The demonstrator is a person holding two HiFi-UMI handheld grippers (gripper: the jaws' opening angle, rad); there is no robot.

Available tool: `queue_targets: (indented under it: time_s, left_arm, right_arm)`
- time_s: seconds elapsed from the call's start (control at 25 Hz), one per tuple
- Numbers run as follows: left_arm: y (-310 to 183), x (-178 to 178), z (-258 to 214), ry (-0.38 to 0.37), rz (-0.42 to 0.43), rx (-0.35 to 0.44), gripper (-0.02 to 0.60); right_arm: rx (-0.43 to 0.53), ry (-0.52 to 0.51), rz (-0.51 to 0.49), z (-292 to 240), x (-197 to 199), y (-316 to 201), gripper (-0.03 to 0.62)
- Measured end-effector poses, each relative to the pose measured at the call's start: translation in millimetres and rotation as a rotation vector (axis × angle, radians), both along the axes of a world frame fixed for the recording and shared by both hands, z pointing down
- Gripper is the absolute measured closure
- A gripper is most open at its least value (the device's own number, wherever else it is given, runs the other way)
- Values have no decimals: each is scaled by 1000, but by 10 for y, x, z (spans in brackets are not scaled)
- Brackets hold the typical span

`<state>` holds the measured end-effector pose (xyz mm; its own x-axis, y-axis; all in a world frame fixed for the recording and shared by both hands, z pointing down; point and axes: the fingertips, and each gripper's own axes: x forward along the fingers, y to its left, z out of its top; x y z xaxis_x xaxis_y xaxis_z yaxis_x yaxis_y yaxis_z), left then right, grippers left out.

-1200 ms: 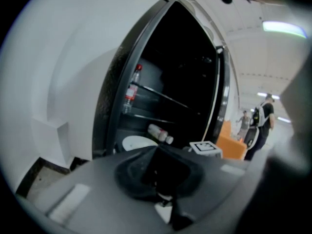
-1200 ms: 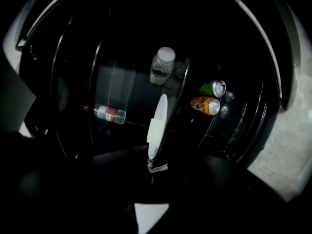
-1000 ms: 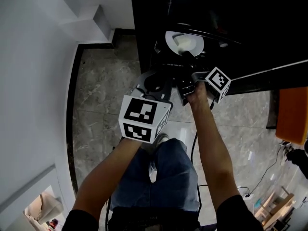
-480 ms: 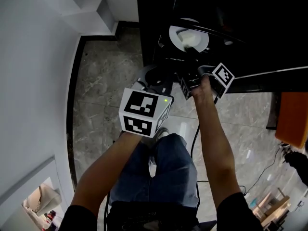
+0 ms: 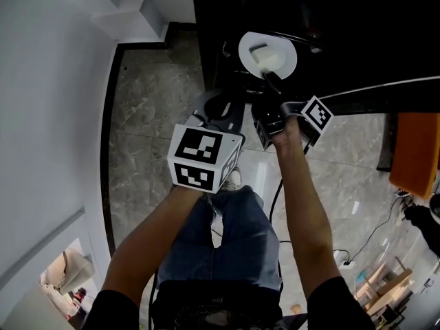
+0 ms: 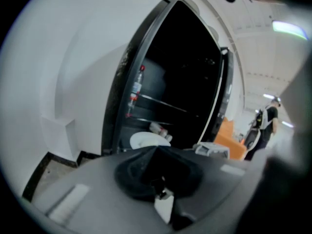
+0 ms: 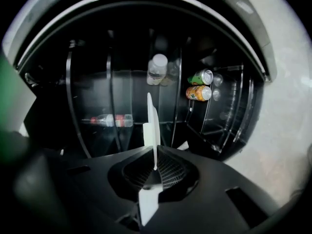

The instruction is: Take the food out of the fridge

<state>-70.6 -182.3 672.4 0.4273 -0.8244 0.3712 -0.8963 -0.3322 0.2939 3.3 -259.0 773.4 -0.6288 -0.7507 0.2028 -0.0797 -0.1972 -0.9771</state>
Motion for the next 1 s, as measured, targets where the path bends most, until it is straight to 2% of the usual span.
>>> queue_targets:
  time_s: [0.48, 1.0]
  left_arm:
    - [525, 88, -1010, 1, 28, -21, 580]
    - [1119, 22, -2258, -12, 26, 18, 580]
  right_arm:
    - [-21, 6, 6, -1069, 87, 955, 582]
    - [22, -33, 29, -2733, 32, 1745, 582]
